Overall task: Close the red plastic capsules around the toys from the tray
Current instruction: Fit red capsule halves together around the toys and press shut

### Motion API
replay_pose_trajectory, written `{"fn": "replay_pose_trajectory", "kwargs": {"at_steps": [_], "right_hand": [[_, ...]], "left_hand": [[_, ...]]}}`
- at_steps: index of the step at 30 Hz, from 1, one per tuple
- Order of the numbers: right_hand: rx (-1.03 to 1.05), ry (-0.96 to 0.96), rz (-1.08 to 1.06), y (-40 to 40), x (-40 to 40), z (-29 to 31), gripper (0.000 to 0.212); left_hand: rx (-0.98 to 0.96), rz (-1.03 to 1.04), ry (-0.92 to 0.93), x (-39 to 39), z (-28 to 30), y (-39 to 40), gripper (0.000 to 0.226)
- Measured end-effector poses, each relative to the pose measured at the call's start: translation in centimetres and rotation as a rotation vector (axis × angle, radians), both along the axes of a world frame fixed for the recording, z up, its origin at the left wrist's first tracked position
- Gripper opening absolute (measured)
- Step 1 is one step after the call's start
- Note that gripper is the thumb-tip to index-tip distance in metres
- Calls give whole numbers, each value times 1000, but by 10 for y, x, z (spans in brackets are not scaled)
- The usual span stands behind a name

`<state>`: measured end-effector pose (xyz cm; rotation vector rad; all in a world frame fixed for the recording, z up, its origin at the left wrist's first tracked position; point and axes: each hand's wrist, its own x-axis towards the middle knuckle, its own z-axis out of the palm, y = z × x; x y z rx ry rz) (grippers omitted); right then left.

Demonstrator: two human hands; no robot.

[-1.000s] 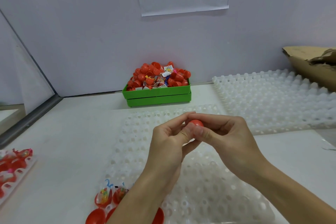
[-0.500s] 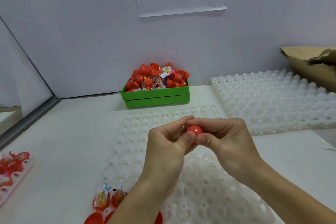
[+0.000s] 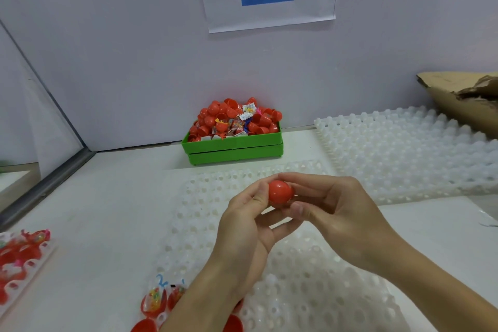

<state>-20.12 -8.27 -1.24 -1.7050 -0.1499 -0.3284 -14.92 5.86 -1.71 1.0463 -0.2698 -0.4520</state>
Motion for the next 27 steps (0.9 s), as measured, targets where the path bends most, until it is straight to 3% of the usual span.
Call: {"fn": "replay_pose_trajectory", "kwargs": {"at_steps": [10,16,22,27], "right_hand": [[12,32,-125,-4,4,-3,20],[20,-16,-139,-5,5,-3,13],[8,-36,-191,-3,4,-5,21],[58,-96,-233,-1,5,-7,15]], "left_hand": [[313,187,-296,5,-2,3,28],[354,149,-468,5,-1,10,16],[403,154,-535,5,-4,11,21],[379,86,-558,6,-1,12,30]]}}
